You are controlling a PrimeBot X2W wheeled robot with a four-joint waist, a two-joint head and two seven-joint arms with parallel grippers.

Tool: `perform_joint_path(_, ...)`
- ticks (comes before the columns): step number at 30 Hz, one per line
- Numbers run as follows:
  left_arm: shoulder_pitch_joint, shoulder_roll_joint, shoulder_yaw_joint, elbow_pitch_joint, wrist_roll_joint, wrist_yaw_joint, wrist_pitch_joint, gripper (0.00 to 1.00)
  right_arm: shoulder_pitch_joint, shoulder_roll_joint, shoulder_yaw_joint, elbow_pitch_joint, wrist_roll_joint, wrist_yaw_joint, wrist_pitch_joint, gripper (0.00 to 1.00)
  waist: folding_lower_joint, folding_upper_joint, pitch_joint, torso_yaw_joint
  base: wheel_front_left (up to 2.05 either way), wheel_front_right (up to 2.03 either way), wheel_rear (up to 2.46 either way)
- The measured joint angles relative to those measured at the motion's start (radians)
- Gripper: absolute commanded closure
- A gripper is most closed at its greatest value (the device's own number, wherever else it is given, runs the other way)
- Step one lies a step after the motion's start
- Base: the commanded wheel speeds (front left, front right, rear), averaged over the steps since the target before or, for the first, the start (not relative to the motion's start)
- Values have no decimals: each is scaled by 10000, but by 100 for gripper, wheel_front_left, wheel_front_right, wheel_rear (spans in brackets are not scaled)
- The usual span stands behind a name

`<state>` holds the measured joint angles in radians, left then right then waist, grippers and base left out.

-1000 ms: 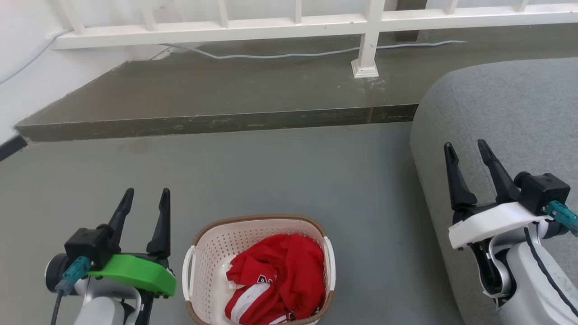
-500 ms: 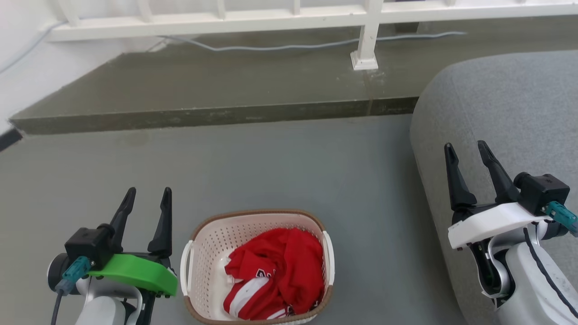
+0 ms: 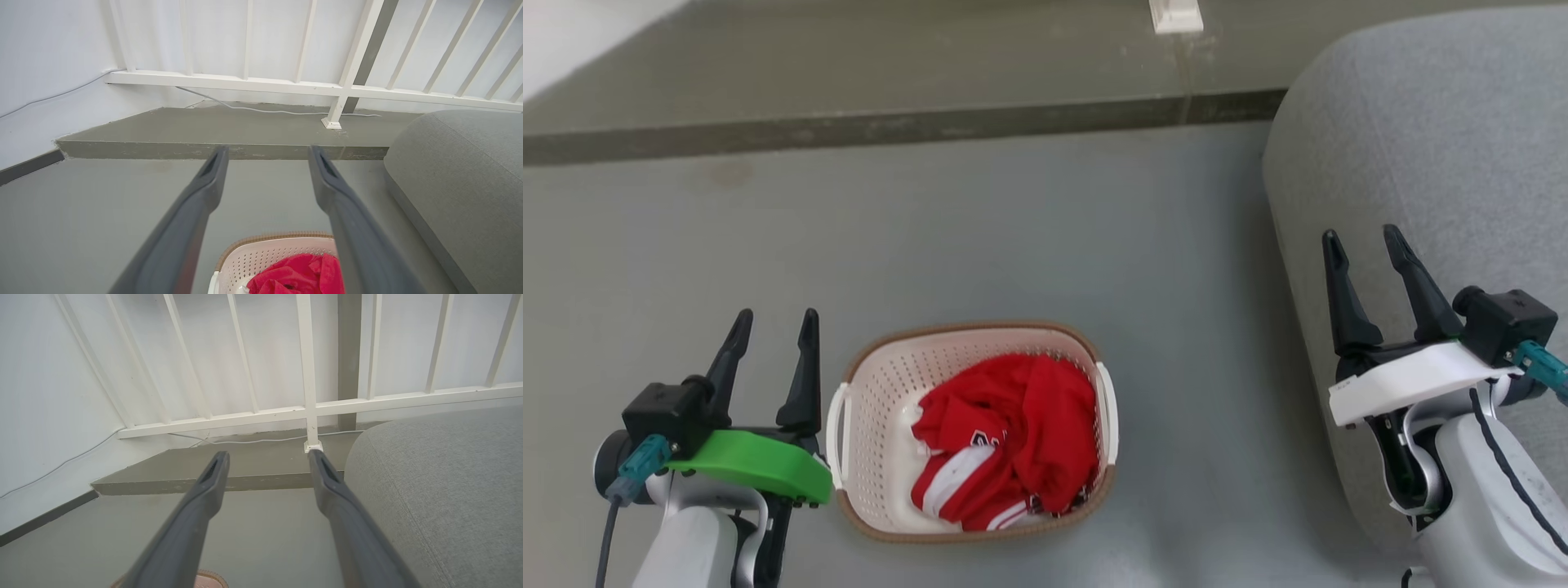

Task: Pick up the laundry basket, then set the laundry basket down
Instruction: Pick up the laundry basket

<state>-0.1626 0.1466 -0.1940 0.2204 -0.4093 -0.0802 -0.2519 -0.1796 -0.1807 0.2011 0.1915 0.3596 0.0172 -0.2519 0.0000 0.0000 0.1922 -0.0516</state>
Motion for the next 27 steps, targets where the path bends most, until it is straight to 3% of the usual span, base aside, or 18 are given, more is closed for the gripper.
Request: perform_joint_path(27,-2473,247,332,2660,-631,-242,318,0,-1756,433,357,940,-15,460,0,0,1,0,3389,-7,0,0,0)
